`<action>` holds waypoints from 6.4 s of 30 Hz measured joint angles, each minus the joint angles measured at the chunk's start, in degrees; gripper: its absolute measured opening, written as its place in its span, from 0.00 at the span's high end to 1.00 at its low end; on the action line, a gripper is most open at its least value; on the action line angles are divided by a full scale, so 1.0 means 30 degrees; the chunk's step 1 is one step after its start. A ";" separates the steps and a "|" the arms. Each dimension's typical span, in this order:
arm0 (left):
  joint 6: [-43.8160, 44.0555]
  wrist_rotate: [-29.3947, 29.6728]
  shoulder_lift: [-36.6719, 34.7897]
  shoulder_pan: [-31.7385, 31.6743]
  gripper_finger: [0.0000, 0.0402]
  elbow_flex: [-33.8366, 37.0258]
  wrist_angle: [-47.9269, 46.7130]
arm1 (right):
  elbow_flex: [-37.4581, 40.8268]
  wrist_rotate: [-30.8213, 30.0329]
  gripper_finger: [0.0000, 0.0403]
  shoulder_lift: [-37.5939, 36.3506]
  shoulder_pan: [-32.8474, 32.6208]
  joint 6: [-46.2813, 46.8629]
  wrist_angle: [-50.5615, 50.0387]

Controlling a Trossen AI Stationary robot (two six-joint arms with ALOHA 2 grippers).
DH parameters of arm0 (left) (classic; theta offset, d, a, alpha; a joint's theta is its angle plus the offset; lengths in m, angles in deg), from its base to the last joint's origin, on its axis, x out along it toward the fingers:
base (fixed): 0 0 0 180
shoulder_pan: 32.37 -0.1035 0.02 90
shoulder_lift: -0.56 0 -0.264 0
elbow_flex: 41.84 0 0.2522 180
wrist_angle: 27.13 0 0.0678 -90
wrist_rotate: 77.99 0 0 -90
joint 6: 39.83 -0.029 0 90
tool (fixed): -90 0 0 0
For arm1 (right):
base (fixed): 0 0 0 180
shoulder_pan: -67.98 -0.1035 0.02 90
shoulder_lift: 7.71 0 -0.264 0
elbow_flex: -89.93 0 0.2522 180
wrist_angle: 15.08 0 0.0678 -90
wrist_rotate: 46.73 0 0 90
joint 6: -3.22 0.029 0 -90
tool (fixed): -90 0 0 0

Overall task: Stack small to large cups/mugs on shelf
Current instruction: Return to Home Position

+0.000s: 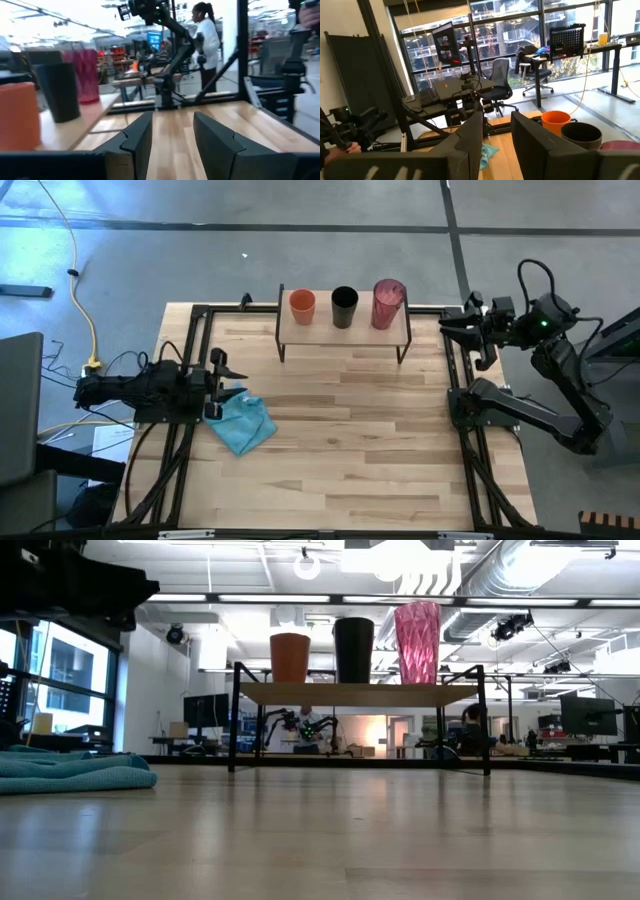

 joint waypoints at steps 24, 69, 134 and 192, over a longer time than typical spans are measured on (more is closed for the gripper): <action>-0.0236 0.1318 -0.0007 0.0000 0.67 0.0867 -0.1043 | -0.0015 -0.0942 0.77 -0.2641 0.0005 0.1031 0.0006; -0.0335 0.0794 0.0000 0.0000 0.67 0.0874 -0.1108 | -0.0015 -1.6963 0.77 -0.8061 -0.1148 -0.5792 -0.2124; -0.0335 0.0794 -0.0007 0.0000 0.67 0.0882 -0.1108 | 0.5740 -1.9205 0.77 -1.0218 -1.9083 -0.4430 -0.1328; -0.0341 0.0800 0.0000 0.0000 0.67 0.0882 -0.1100 | 1.8775 -1.7881 0.77 -0.9780 -1.7193 -0.2192 1.8965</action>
